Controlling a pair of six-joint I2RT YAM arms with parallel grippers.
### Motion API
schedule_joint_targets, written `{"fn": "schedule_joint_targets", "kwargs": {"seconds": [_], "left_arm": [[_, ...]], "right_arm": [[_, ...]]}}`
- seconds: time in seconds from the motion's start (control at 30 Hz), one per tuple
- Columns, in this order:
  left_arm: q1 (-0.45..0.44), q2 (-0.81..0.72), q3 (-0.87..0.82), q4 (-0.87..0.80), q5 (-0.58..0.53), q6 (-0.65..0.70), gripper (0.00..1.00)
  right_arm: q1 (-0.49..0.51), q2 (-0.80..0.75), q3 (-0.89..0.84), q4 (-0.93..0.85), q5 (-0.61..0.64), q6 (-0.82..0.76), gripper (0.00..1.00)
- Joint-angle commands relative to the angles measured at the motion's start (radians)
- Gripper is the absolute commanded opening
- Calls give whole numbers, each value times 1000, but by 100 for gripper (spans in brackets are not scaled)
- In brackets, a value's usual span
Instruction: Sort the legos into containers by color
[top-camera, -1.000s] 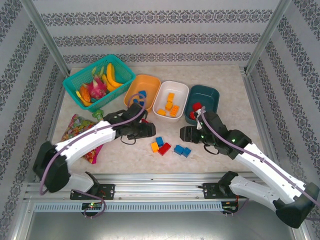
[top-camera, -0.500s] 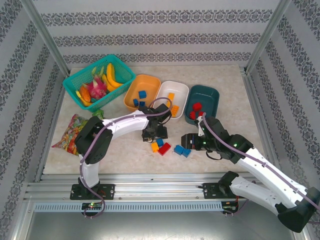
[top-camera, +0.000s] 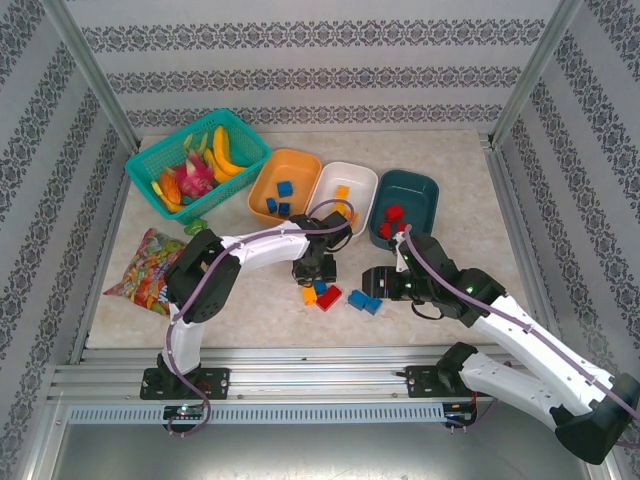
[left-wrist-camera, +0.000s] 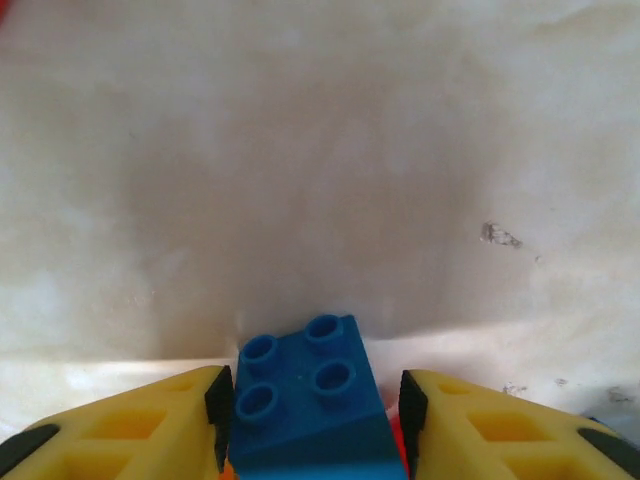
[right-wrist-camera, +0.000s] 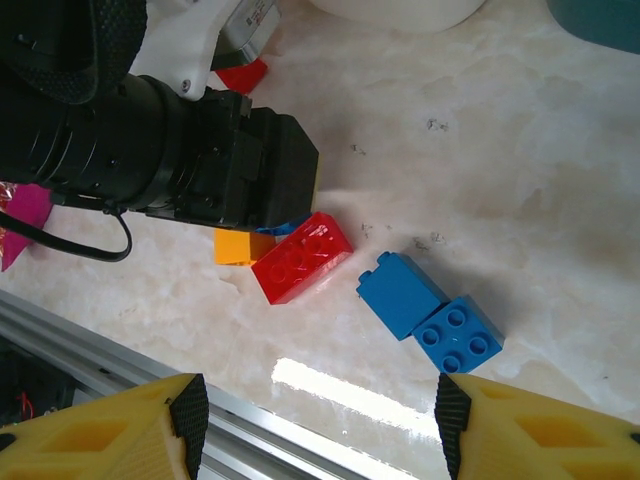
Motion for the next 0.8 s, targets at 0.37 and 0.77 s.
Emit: {"fn": "schedule_joint_targets", "kwargs": {"seconds": [0.37,0.77], "left_arm": [[51,-61,195,-154,-133,104,30],[359,32,483,-141,-102,313,31]], "right_arm": [[13,15,40,33,7,10,64],[19,231,237,229,27,-29,65]]}}
